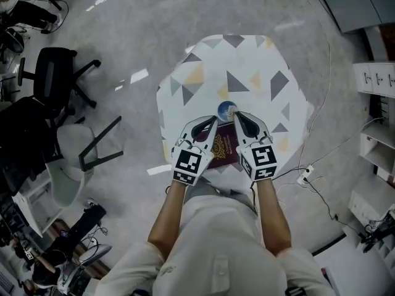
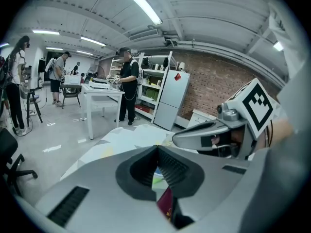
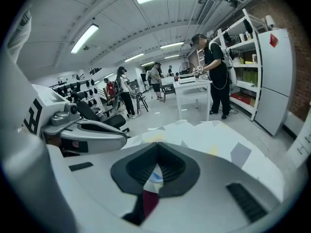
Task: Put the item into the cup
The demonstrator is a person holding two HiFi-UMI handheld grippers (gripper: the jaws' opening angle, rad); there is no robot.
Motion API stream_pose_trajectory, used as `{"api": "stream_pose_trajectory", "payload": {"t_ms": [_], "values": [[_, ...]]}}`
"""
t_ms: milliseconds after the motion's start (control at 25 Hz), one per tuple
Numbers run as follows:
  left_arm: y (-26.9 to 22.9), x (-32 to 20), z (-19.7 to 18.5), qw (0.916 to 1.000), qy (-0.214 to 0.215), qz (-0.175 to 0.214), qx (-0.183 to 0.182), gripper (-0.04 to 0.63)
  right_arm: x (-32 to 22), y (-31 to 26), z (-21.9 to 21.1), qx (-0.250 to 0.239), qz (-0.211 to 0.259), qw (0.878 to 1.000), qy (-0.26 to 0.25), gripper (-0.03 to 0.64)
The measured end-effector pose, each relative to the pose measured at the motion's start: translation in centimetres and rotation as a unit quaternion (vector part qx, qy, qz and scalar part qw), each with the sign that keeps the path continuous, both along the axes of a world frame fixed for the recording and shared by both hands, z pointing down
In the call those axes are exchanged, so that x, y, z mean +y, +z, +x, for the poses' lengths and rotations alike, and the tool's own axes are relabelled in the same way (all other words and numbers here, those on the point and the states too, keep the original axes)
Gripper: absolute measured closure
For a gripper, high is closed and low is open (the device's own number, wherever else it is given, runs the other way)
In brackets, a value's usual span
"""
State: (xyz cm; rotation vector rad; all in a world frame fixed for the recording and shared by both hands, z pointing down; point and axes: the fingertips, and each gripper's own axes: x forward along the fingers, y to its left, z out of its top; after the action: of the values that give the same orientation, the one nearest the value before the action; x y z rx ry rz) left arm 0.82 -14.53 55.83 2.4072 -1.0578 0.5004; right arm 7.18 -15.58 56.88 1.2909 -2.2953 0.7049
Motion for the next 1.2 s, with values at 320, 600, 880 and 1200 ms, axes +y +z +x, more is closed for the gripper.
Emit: {"api": "stream_pose_trajectory", "payload": {"t_ms": [320,600,880,1200], "values": [[1.0,-0.3,0.1,1.0000,0.000,-0.009,0.001,0.583,-0.1,2.0,-0.6,0.005,-0.020,1.000,-0.012,0.612],[1.4,-0.5,0.4,0.9999,0.002,-0.013,0.003,0.583,0.2,3.9,-0.9,0.013,-0.046,0.998,-0.027,0.612],[1.9,-0.5,0.6,0.9998,0.005,-0.017,0.002,0.583,0.1,5.0,-1.0,0.017,-0.055,0.998,-0.033,0.612],[2.2,-0.5,0.4,0.9997,0.007,-0.023,0.001,0.583,0.0,5.8,-1.2,0.020,-0.065,0.997,-0.030,0.611]]}}
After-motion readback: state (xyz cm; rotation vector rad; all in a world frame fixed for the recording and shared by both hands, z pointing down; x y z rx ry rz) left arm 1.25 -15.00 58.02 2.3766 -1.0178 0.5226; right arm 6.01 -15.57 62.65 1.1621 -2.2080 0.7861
